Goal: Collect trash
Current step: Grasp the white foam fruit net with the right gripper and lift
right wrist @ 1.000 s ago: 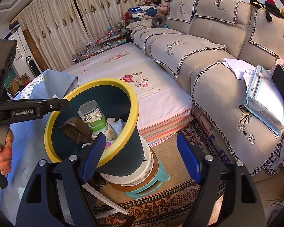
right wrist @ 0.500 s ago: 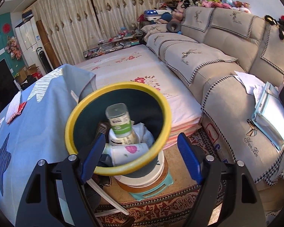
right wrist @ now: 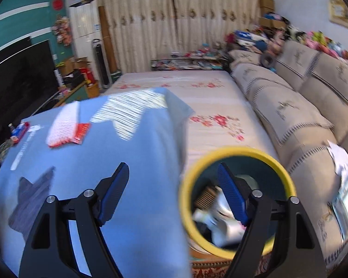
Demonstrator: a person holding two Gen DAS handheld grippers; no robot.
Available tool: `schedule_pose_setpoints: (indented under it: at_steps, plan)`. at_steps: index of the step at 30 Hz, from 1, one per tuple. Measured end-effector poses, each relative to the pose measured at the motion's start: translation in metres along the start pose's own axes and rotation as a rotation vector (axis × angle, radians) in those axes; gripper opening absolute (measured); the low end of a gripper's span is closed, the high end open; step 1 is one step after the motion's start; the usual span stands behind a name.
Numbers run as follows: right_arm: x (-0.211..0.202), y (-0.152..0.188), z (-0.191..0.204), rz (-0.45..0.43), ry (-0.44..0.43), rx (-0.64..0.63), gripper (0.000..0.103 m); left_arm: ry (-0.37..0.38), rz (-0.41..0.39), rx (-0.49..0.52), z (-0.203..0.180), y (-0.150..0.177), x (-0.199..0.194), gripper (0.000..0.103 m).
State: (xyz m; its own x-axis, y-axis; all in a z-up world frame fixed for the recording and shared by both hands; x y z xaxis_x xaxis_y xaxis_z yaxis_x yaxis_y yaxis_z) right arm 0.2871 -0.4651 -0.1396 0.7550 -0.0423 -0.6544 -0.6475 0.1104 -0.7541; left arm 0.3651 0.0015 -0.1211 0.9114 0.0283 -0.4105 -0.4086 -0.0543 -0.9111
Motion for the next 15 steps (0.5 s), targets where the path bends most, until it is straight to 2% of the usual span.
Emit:
schedule_pose_setpoints:
  at_steps: [2, 6, 8, 12, 15]
  plan:
    - [0.019, -0.014, 0.034, 0.022, -0.064, -0.04, 0.073, -0.021, 0.015, -0.045, 0.024, 0.004, 0.006, 0.092]
    - [0.058, -0.034, 0.098, 0.08, -0.165, -0.097, 0.059, -0.039, 0.045, -0.109, 0.057, 0.008, 0.013, 0.092]
    - [0.075, -0.043, 0.13, 0.103, -0.201, -0.126, 0.056, -0.038, 0.053, -0.132, 0.063, 0.009, 0.018, 0.092]
    - [0.104, -0.059, 0.177, 0.112, -0.246, -0.142, 0.057, -0.033, 0.065, -0.139, 0.06, 0.013, 0.022, 0.092]
    - [0.133, -0.061, 0.2, 0.167, -0.23, -0.162, 0.068, -0.028, 0.072, -0.119, 0.056, 0.016, 0.024, 0.092]
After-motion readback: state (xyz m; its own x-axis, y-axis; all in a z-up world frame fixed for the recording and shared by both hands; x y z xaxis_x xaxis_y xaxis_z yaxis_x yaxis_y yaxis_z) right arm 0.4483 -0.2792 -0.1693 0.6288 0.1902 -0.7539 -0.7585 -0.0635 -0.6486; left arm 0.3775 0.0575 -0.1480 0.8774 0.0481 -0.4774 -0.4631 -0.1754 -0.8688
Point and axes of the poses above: each gripper's, at about its wrist camera, not at the fingertips, and x roughly the way its jaws point, z to its left, y to its underside, the point moved 6 cm from there along x, roughly the way its jaws point, and after that the axes turned 2 degrees about y, right-handed, at the moved point
